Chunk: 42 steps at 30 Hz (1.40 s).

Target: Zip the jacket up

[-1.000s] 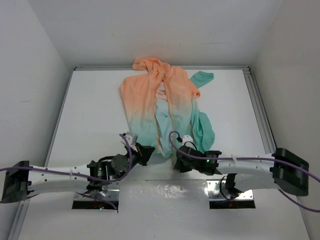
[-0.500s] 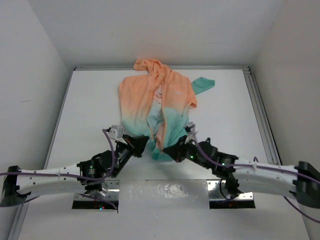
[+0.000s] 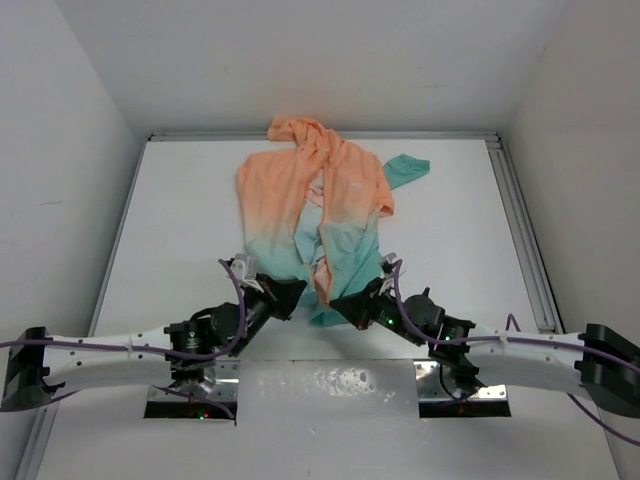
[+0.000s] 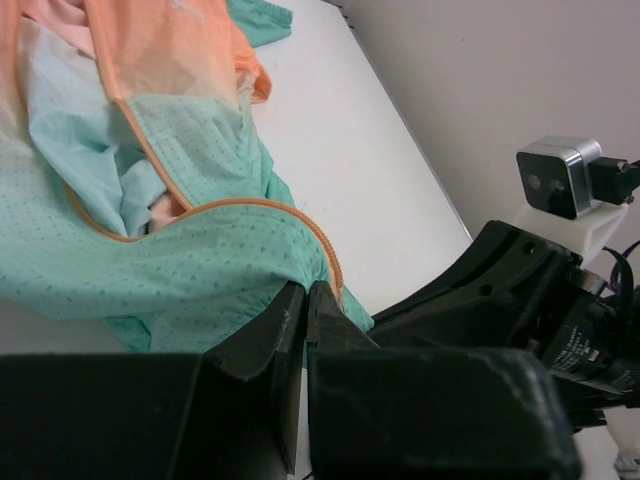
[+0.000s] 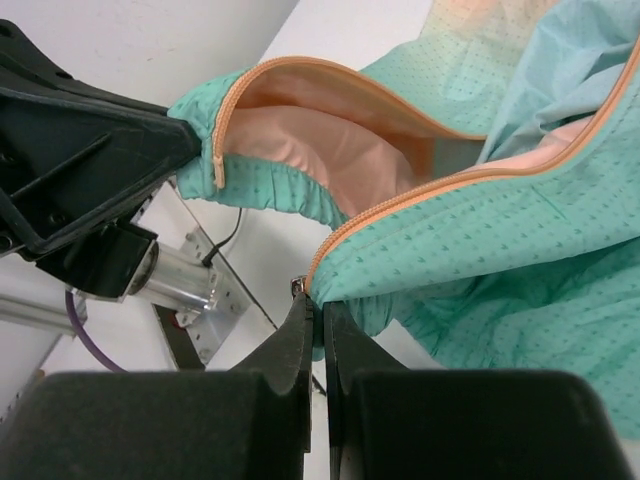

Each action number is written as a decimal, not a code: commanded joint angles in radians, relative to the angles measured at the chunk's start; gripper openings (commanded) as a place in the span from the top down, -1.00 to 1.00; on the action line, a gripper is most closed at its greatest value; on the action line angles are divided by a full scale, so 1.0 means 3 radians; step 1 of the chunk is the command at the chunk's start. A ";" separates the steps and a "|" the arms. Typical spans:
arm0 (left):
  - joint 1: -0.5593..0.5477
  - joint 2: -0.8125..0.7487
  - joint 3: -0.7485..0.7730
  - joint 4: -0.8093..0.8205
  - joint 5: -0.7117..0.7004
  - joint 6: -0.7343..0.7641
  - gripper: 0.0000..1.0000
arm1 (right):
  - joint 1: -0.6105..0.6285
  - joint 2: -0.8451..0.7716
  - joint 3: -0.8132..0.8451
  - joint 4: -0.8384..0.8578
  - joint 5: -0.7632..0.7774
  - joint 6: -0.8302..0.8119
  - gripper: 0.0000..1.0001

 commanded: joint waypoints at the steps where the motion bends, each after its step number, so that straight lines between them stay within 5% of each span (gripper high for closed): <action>1: 0.0024 0.0006 -0.0069 0.0356 0.0179 -0.0086 1.00 | -0.0005 -0.0010 -0.0057 0.0521 0.0034 0.0087 1.00; 19: 0.0024 -0.0107 -0.0217 0.0607 0.0455 -0.0341 1.00 | -0.0005 -0.0030 -0.0389 0.1589 -0.0078 0.0215 1.00; 42: 0.0024 -0.0004 -0.0269 0.0847 0.0527 -0.0316 1.00 | -0.0005 -0.0040 -0.0445 0.1524 -0.0089 0.0276 1.00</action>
